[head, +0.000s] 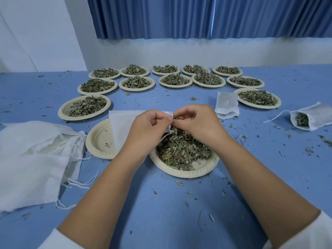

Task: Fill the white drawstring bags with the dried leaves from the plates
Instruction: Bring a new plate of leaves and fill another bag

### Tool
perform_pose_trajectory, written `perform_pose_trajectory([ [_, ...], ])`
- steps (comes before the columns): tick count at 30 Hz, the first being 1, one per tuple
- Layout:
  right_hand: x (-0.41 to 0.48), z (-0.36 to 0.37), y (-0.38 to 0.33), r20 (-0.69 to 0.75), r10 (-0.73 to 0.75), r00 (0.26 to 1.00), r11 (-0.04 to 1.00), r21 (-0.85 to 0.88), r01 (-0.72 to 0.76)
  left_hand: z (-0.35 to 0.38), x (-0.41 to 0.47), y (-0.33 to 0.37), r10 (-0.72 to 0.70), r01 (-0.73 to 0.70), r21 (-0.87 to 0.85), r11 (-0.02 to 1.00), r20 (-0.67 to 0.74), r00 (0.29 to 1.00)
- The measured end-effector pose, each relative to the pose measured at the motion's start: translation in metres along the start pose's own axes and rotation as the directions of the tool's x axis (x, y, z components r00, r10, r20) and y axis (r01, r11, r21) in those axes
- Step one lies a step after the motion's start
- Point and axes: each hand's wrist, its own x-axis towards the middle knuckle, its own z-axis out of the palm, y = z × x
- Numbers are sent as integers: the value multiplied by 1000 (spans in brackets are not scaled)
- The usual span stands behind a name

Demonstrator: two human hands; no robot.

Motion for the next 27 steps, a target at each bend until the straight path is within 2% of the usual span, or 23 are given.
perform_pose_trajectory([
  [3,1,-2,0,7,65,998,992,108,-65,-1,0,0,-7,7,-27,1000,-12,1000],
  [6,2,-6,-2,109,121,987,942,302,-149,-3,2,-1,-25,22,-52,998,-63,998],
  [8,3,-7,-1,157,119,980,925,340,-167,-4,3,0,-49,43,-77,996,-85,995],
  [13,3,-5,3,127,119,985,910,383,-159,-4,1,3,-39,37,-113,993,-21,999],
  [17,7,-4,9,48,165,985,946,273,-172,-3,-1,4,-20,21,-112,993,11,1000],
  [20,9,-4,10,193,234,953,908,306,-285,-3,-1,5,-11,16,-135,991,39,999],
  [23,8,-2,8,349,227,909,852,381,-358,-3,-2,5,-2,7,-128,992,40,999],
  [25,8,-1,8,346,212,914,847,401,-349,-3,-1,4,3,-1,-118,993,16,1000],
  [27,7,-1,7,269,226,936,886,342,-313,-2,-1,3,6,-6,-100,995,-2,1000],
])
